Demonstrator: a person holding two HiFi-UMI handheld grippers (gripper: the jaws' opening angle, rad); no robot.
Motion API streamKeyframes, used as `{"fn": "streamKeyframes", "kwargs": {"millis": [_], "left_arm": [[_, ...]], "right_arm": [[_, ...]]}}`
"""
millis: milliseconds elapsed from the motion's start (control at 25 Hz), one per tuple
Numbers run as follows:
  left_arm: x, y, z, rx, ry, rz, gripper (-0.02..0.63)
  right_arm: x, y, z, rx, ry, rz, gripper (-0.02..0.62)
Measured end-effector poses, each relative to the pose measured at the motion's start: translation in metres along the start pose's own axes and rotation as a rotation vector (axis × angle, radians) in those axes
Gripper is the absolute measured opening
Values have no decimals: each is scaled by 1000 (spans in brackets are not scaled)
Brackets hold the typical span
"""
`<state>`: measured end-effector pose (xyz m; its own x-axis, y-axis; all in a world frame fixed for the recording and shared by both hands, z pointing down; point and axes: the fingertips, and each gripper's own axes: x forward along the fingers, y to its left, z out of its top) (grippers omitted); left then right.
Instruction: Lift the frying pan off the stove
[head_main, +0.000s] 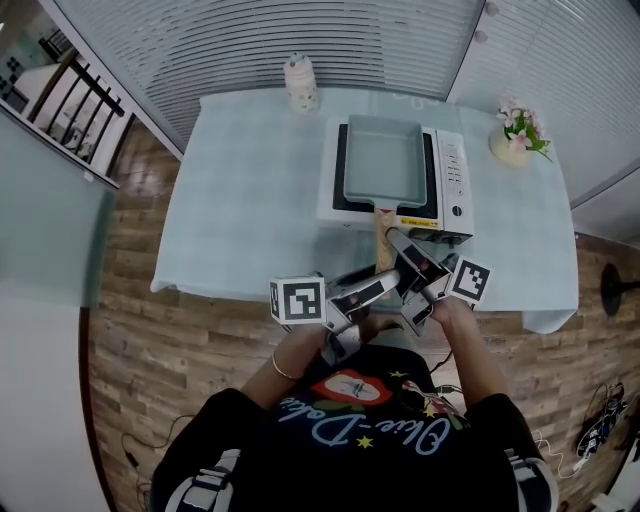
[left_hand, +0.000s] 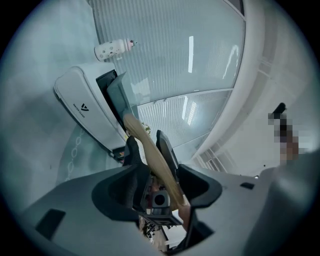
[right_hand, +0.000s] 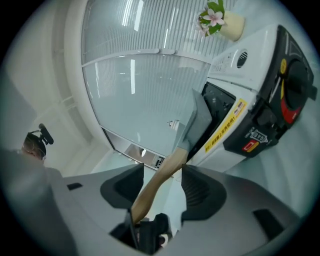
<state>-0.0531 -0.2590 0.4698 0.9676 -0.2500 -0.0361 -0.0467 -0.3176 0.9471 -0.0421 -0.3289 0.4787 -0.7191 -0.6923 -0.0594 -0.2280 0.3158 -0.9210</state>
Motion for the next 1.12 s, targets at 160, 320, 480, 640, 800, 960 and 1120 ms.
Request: {"fn": "streamKeyframes", "kwargs": {"millis": [160, 320, 480, 640, 800, 960, 1120], "left_arm": [[3, -1, -1, -40, 6, -33, 242], [7, 2, -1, -63, 9, -39, 242], [7, 2, 1, -112, 4, -66, 194], [6, 1, -1, -155, 8, -78, 145], [8, 0, 1, -209, -3, -89, 123], [7, 3, 1, -193, 22, -62, 123], [7, 3, 1, -193, 23, -68, 122]], "right_arm": [[7, -5, -4, 77, 15, 30, 231], [14, -5, -6, 119, 29, 64, 238], [18, -4, -9, 160, 44, 93, 228], [20, -1, -10, 188, 47, 104, 192], [20, -3, -8, 204, 24, 100, 190], [20, -4, -6, 224, -3, 97, 183], [19, -6, -6, 240, -24, 92, 178]]}}
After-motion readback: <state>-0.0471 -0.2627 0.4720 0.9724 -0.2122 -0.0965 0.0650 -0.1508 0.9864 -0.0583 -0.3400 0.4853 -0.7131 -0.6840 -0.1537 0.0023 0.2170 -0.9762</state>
